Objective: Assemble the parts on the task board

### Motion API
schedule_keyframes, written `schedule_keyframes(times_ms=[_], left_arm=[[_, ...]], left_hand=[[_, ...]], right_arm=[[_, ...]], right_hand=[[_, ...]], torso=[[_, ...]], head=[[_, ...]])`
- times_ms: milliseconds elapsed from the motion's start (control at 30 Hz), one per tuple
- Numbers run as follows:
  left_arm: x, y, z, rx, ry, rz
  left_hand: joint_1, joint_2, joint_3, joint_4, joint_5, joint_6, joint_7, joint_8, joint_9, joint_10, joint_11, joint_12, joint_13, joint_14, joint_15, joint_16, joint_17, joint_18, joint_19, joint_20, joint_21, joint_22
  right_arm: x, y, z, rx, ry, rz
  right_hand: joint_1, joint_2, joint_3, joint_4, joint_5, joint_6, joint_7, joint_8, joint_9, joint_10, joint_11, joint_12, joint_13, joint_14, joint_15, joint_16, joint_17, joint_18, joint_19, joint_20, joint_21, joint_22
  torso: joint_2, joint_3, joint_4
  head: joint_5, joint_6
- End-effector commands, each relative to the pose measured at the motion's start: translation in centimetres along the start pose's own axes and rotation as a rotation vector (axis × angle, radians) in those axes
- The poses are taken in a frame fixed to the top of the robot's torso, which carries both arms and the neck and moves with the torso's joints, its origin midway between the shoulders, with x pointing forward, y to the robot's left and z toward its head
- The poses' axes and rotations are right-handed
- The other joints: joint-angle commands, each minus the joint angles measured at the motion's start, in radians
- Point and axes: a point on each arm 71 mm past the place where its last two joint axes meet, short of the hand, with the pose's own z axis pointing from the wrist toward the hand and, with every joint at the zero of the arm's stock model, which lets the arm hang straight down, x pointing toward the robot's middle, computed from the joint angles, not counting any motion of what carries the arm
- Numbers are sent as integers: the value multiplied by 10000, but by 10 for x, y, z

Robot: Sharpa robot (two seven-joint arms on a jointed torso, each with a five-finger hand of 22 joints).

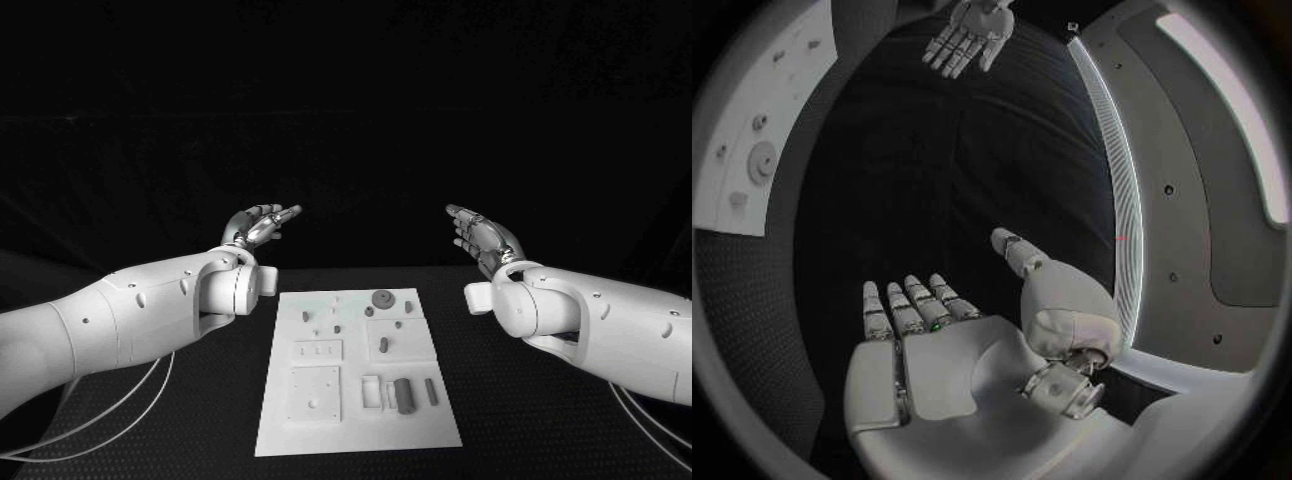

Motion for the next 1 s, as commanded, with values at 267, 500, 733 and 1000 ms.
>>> schedule_keyframes(times_ms=[267,500,733,1000], left_arm=[[-6,-9,20,-825,922,269],[-14,-7,13,-779,1744,445],[-17,-6,2,-537,2692,1101],[-19,-9,-14,-280,3368,1829]], left_hand=[[16,375,-197,-257,42,407,203,265,206,507,211,304,96,885,71,491,466,-37,662,-216,193,130],[222,941,-250,-978,46,1959,876,756,344,2134,680,1099,385,3210,76,1498,690,591,2681,-625,738,-13],[783,1462,458,-1727,105,4018,697,851,107,4328,284,1734,638,5416,-730,1997,760,876,4874,-1106,953,-465],[1621,1505,620,-1758,111,4983,373,788,74,5630,-225,1971,927,7188,-1563,2743,1463,1025,6668,-1724,1522,-302]], right_arm=[[-8,5,14,1184,2445,-579],[-20,13,27,-579,2454,-5942],[-12,15,28,-1520,2864,-8643],[2,17,28,-2300,3425,-10362]], right_hand=[[1019,-93,524,-1088,39,875,987,1092,983,1741,264,463,301,769,370,1117,1156,-100,201,202,775,2538],[2912,-558,1049,-1746,-7,3049,1209,2759,2307,5124,472,1257,678,3726,668,3344,3045,917,2623,72,2500,7918],[4134,-838,1078,-1981,3,5159,1009,3149,2453,7673,114,1812,1010,6468,5,3957,3215,1923,5154,61,2608,7272],[4717,-1065,760,-1974,5,6101,786,2819,2584,10073,-820,2293,1917,9025,-1039,4660,4121,2398,7644,-243,3275,7243]], torso=[[3,1,-3],[108,-20,-16],[207,30,4],[506,154,55]], head=[[0,0],[-70,-464],[-54,-532],[-114,-640]])
